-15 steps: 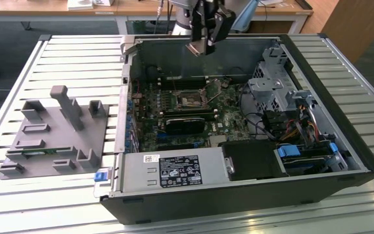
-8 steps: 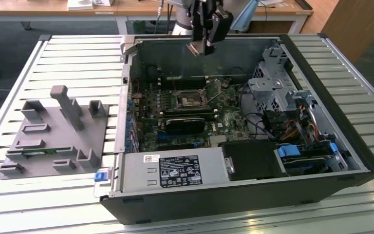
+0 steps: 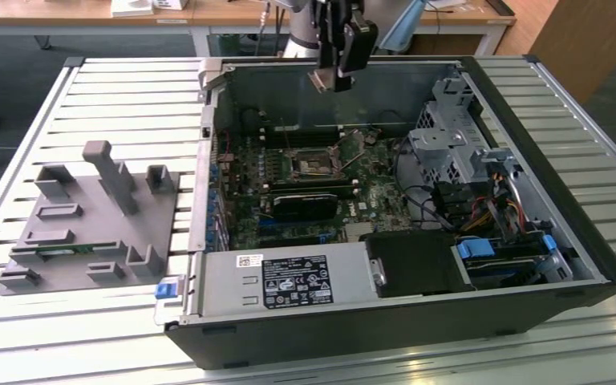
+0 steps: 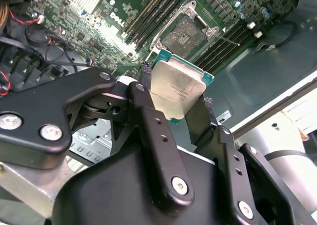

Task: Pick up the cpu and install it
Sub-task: 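Place the cpu into insertion slot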

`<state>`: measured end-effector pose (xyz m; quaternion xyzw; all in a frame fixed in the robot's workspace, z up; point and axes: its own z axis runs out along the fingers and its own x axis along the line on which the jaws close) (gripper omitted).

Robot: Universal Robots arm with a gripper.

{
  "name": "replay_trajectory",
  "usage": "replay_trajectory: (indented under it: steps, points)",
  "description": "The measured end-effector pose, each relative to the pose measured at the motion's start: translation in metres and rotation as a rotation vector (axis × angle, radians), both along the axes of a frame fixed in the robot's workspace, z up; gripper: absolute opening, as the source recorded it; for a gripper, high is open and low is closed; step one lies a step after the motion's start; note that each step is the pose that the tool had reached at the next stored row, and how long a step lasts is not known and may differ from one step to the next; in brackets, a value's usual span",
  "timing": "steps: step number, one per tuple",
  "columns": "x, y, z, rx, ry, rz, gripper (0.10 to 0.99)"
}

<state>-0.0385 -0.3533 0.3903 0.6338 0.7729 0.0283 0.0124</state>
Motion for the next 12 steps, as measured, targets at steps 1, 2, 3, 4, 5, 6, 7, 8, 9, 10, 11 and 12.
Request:
replay_trajectory:
  steps: [1,2,3,4,5,6,7,8,9,10,11,12]
  points:
    - [0.0,0.0002,-0.0008,0.0,-0.0001,-0.01,0.529]
    - [0.0,0.0004,-0.0017,0.0,-0.0002,-0.021,0.529]
    - [0.0,0.0005,-0.003,0.0,-0.0002,-0.035,0.529]
    - [0.0,0.0005,-0.0044,0.0,-0.0001,-0.051,0.529]
    - [0.0,0.0005,-0.0059,0.0,-0.0001,-0.07,0.529]
    - [0.0,0.0005,-0.0075,0.0,-0.0001,-0.089,0.529]
    - [0.0,0.0005,-0.0089,0.0,-0.0001,-0.107,0.529]
    - [0.0,0.0005,-0.0102,0.0,-0.0001,-0.124,0.529]
    - [0.0,0.0006,-0.0115,0.0,0.0,-0.138,0.529]
    - [0.0,0.0009,-0.0128,0.0,-0.0001,-0.15,0.529]
    - [0.0,0.0014,-0.0137,0.0,-0.0001,-0.158,0.529]
    - [0.0,0.0019,-0.0142,0.0,-0.0001,-0.164,0.529]
